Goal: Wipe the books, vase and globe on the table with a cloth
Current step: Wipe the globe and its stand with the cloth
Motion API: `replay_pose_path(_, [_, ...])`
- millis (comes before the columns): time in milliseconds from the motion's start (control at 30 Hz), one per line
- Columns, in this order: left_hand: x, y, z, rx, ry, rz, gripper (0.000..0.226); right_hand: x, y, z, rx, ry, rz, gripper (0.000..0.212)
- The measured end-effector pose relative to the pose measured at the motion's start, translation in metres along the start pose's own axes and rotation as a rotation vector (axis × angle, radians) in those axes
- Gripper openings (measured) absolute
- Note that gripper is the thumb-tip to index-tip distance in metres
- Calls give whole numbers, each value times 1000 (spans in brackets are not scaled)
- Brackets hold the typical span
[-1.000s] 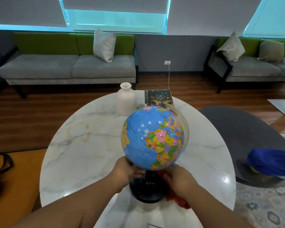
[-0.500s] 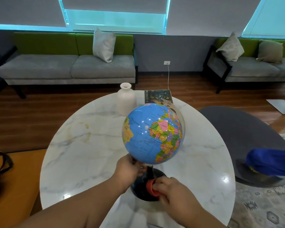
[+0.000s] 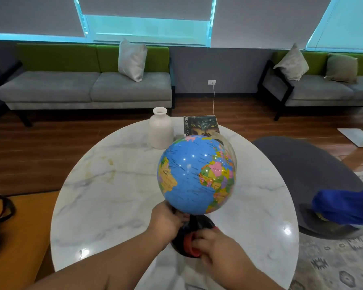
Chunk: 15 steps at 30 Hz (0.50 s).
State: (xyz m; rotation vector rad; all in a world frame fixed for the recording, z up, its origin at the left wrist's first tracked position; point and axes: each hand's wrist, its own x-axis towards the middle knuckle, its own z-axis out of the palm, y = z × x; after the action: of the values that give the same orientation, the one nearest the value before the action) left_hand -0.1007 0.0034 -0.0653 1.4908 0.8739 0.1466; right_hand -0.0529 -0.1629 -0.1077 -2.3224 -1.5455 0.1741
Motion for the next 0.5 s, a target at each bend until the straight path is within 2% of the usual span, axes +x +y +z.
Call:
replay_pose_path(100, [0,4,-2,-120,1,-10,11,-7,12,-12,-17,66,159,39])
replay_pose_path(200, [3,1,0,-35,36,20,7,10,-7,-7,-62,-8,106,37])
replay_pose_path(300, [5,-1,2,57,73,43,5,27,-28,0,-159,-86,-53,30])
replay_pose_path(367, [5,1,3,57,74,38,6,24,-27,0,-223,-112,-151,36])
replay_pose_path(433, [6,2,3,-10,50,27,5,15,-19,-4,-303,-48,-139,40])
replay_pose_path(500, [7,2,2,-77,36,5,7,8,-9,-9,-325,4,-24,51])
